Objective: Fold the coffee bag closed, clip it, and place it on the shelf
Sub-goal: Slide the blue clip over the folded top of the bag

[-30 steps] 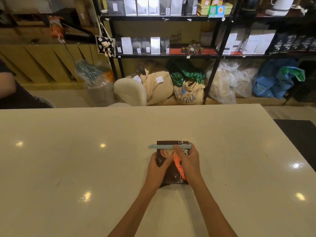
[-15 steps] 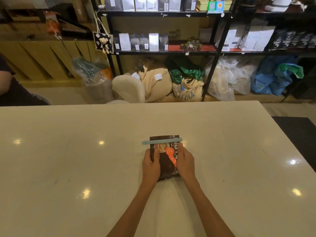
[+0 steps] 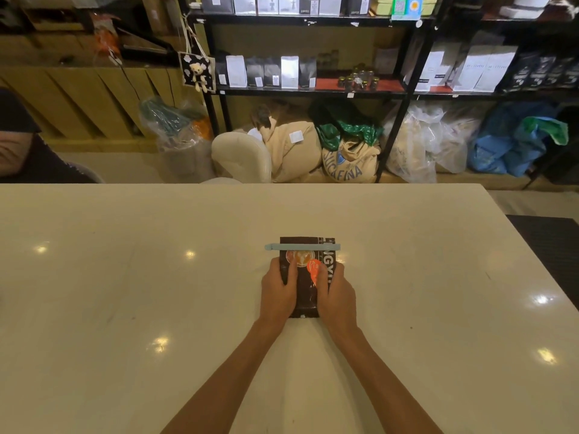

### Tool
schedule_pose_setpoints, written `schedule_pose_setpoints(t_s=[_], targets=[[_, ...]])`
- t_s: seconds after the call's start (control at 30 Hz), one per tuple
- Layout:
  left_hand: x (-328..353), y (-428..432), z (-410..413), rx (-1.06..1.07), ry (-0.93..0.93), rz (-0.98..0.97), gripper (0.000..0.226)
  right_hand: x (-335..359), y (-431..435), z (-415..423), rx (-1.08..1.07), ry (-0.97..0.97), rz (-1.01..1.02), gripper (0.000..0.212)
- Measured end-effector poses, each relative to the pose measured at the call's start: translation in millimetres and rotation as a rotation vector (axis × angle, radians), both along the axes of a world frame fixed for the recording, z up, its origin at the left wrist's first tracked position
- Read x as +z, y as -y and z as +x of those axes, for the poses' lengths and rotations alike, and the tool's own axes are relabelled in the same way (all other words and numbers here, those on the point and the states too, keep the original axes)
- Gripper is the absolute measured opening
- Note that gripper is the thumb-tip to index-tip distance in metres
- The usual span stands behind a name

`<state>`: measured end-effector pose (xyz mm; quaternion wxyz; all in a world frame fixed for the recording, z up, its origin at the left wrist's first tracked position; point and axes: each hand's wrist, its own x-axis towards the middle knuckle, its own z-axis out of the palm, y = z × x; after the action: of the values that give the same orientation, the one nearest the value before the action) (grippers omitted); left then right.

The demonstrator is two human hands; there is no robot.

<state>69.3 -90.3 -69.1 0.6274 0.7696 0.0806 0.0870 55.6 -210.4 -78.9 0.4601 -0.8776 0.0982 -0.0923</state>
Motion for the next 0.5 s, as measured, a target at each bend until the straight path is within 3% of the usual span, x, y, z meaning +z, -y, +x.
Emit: schedule_pose_setpoints(t_s=[0.07, 0.2, 0.3, 0.5], targets=[[2.0, 0.4, 2.7, 0.001, -0.041, -0.010, 0.019, 6.4, 4.0, 2.8, 0.026, -0.092, 0.051, 0.053], [3.2, -1.4, 4.0, 0.076, -0.146, -0.075, 0.032, 20.8, 27.7, 4.3, 0.177, -0.349, 0.355, 0.050], [4.4, -5.6, 0.2, 0.046, -0.109, -0.029, 0.033, 21.4, 38.6, -12.4, 0.322, -0.357, 0.363, 0.046], [10.4, -2.3, -14.5, 0.051, -0.070, -0.124, 0.028, 30.8, 35.3, -31.4, 0.352, -0.320, 0.442, 0.047]])
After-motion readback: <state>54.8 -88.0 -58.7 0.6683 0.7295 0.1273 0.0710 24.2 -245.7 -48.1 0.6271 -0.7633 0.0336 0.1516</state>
